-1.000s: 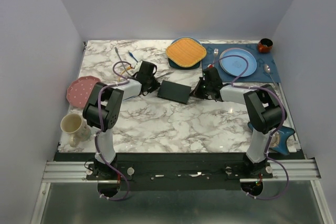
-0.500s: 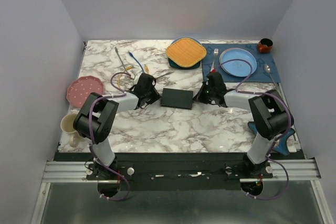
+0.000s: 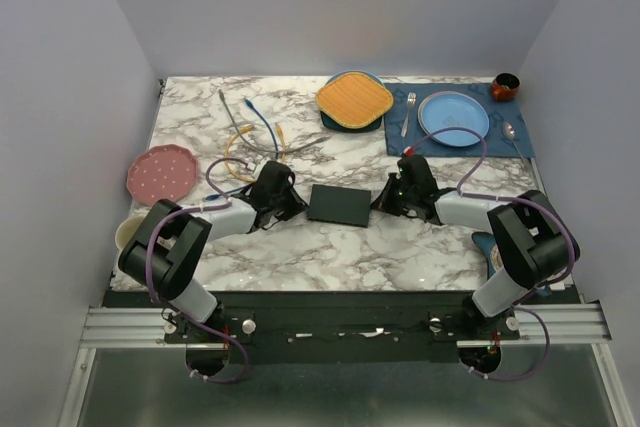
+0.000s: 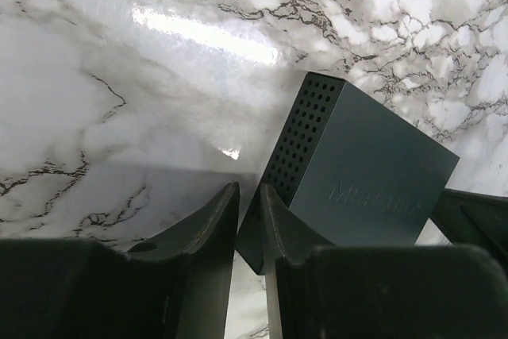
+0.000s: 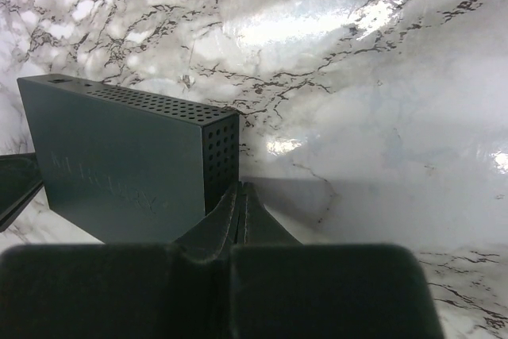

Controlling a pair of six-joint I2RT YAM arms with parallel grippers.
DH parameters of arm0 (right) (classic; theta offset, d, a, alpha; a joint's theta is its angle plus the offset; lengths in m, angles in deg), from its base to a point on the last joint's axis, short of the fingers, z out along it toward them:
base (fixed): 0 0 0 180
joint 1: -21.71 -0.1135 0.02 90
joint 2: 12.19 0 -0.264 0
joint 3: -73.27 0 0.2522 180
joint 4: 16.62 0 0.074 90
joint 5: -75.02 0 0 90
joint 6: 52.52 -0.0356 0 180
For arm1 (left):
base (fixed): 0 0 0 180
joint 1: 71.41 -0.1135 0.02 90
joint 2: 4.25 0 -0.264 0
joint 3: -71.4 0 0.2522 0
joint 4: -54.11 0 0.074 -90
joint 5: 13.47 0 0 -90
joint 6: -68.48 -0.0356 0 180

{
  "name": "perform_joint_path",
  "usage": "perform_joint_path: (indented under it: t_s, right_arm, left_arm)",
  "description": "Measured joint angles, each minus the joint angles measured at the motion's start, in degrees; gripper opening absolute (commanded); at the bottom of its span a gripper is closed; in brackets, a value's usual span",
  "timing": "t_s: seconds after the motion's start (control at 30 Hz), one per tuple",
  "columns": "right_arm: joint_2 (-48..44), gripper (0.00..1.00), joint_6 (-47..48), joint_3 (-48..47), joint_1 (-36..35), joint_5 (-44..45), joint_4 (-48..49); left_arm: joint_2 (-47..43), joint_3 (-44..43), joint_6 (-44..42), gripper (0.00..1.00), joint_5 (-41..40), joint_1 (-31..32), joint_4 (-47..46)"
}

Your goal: Pull the plug from the switch port

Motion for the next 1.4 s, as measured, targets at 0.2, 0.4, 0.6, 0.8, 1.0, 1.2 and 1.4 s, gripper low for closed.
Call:
perform_joint_path:
  t_s: [0.2, 0.4, 0.6, 0.8, 1.0, 1.2, 1.4]
  right_arm:
    - [-0.39, 0.01, 0.17, 0.37, 0.00, 0.07, -0.02]
    - [-4.09, 0.04, 1.33, 1.51, -0.15, 2.75, -3.39]
    - [-13.29, 0.18, 4.57, 1.77, -0.26, 7.39, -6.38]
    - [-18.82, 0.64, 11.80, 1.79, -2.73, 11.43, -6.40]
    - [-21.27, 0.90, 18.36, 1.40, -15.69, 25.35, -6.93]
    - [-25.44, 1.00, 23.17, -1.53, -21.27, 28.57, -5.62]
    - [-33.92, 1.00, 25.24, -1.33, -21.35, 28.35, -1.88]
  left_arm:
    - [-1.62, 0.11, -0.04, 0.41, -1.33, 0.17, 2.84]
    - [-9.20, 1.64, -0.33, 0.82, -6.47, 0.39, 11.02]
    - [-21.18, 2.84, -0.76, 0.99, -11.69, 0.42, 16.39]
    - [-23.56, 1.14, -4.28, 0.99, -17.49, 4.90, 19.61]
    - [-21.20, -2.40, -8.46, 0.99, -23.41, 11.58, 25.05]
    - [-25.22, -4.76, -11.08, 0.99, -26.05, 12.79, 29.05]
    - [-27.61, -9.09, -11.28, 0.99, -29.62, 12.74, 33.64]
